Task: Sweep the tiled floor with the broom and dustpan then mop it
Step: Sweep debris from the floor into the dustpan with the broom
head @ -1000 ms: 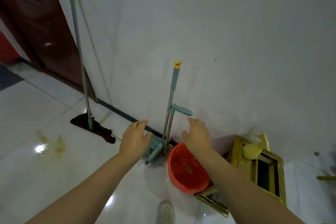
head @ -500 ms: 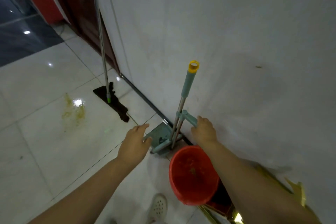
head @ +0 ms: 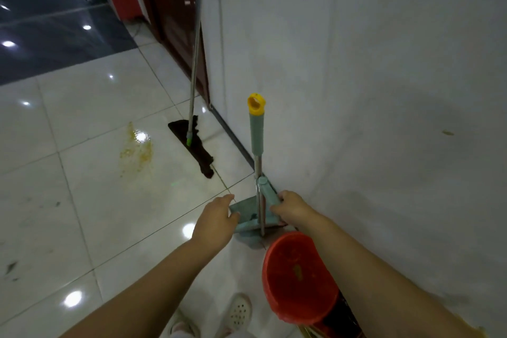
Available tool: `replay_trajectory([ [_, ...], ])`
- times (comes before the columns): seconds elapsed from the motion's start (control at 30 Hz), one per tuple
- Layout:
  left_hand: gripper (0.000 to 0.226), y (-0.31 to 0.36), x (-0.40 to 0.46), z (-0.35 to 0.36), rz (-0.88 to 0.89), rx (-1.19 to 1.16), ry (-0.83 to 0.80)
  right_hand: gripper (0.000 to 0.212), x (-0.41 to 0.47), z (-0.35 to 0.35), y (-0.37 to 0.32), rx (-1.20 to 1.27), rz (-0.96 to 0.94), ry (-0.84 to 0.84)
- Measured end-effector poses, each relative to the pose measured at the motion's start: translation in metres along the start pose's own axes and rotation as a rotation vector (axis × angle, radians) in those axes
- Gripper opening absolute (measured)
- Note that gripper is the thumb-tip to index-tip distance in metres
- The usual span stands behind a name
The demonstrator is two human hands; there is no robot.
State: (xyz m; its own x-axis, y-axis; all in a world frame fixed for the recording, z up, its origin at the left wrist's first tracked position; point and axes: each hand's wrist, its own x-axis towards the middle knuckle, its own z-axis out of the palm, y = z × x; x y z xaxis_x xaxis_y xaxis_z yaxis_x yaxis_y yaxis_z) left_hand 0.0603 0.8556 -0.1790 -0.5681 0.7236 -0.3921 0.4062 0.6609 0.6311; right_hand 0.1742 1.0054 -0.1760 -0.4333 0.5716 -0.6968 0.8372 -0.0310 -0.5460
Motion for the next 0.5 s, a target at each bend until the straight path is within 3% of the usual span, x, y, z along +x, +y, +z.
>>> replay_trajectory([
  [0.23,0.028,-0.019,0.004,-0.022,-0.169,-0.186,-0.099,0.03,-0.016,0.056,-0.039,-0.072,-0.117,-0.139],
  [0.33,0.031,-0.033,0.004,-0.033,-0.262,-0.302,-0.131,0.028,-0.026,0.078,-0.054,-0.052,-0.132,-0.19],
  [0.5,0.024,-0.064,-0.007,-0.059,-0.449,-0.707,-0.043,0.025,-0.04,0.117,-0.083,-0.157,-0.205,-0.256],
])
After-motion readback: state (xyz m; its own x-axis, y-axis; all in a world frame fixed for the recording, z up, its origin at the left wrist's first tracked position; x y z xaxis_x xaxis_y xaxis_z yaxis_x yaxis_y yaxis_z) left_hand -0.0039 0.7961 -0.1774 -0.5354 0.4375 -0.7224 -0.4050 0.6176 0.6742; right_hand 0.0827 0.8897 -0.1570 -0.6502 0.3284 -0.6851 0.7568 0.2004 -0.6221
